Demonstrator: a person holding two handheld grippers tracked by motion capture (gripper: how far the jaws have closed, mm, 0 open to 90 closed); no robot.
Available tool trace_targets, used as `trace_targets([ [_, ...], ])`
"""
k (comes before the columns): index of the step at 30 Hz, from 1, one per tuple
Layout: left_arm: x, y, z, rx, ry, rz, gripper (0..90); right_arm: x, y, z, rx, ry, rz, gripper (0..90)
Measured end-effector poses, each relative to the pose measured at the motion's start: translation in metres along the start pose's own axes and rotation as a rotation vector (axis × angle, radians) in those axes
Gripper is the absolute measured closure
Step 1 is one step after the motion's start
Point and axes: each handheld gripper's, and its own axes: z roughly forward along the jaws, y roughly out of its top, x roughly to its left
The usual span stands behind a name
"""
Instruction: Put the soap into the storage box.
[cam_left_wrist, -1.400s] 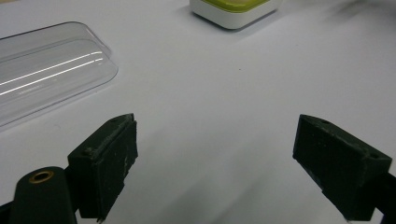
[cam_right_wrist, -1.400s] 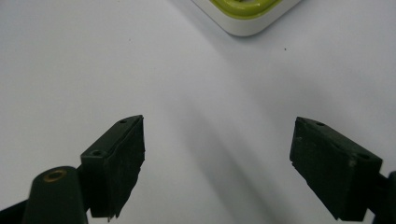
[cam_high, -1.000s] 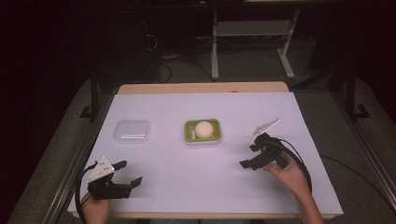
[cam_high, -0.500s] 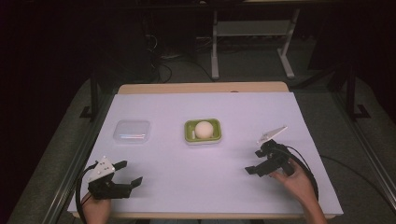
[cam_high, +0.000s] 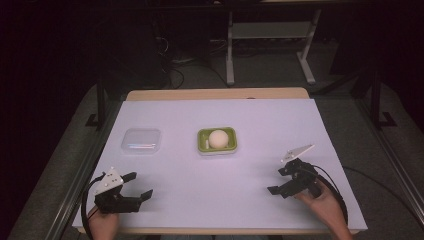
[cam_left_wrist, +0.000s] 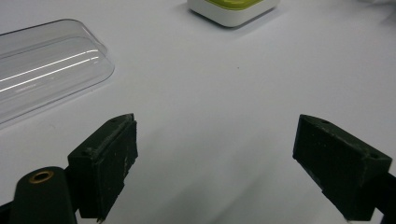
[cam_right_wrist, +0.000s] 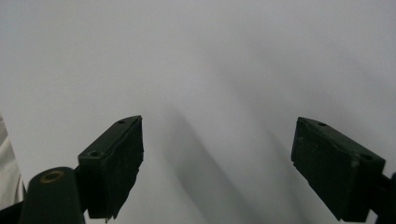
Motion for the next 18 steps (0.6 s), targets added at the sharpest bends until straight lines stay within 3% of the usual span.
trace_targets([
  [18,0.0,0.002,0.001,0.006,0.023,-0.013,13.0,0.024,-0.04,-0.012,-0.024,-0.009,0.036,14.8],
])
